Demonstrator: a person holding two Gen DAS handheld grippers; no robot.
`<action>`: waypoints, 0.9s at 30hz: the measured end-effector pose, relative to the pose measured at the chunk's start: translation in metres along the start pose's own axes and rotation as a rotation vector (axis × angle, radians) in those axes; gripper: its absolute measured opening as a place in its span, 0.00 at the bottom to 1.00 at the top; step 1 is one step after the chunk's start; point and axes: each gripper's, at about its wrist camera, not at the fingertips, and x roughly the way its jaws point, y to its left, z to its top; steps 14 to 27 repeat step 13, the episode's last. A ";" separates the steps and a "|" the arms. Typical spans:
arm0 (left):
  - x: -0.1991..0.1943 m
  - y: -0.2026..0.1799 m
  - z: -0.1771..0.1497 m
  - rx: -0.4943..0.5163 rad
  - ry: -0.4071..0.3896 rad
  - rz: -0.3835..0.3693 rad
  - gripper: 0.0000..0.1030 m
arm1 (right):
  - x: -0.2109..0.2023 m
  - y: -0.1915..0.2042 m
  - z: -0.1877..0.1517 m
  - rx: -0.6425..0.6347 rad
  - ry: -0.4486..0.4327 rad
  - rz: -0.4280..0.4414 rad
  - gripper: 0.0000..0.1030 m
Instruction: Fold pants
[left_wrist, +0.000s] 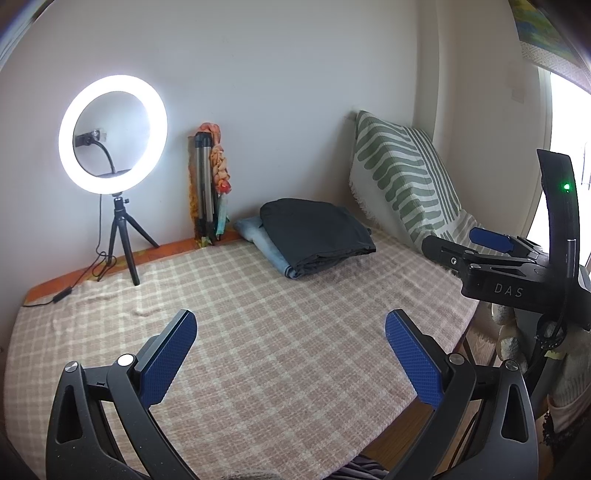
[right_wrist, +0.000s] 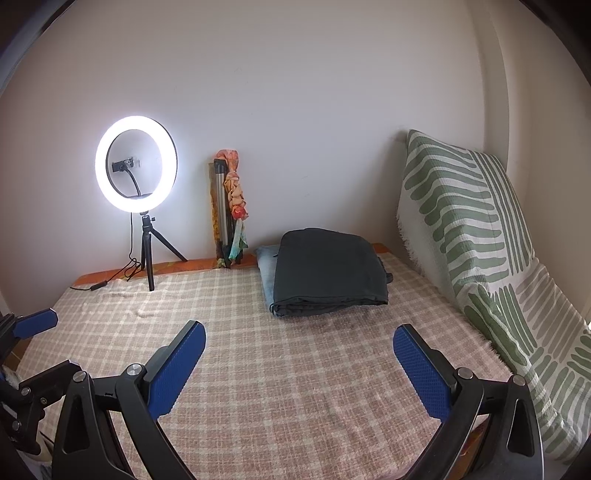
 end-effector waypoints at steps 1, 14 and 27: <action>0.000 0.000 0.000 0.000 0.000 0.000 0.99 | 0.000 0.000 0.000 0.000 0.000 -0.001 1.00; -0.002 -0.002 -0.003 0.016 -0.021 0.020 0.99 | 0.003 0.001 -0.002 0.003 0.005 0.006 1.00; -0.002 -0.002 -0.003 0.016 -0.021 0.020 0.99 | 0.003 0.001 -0.002 0.003 0.005 0.006 1.00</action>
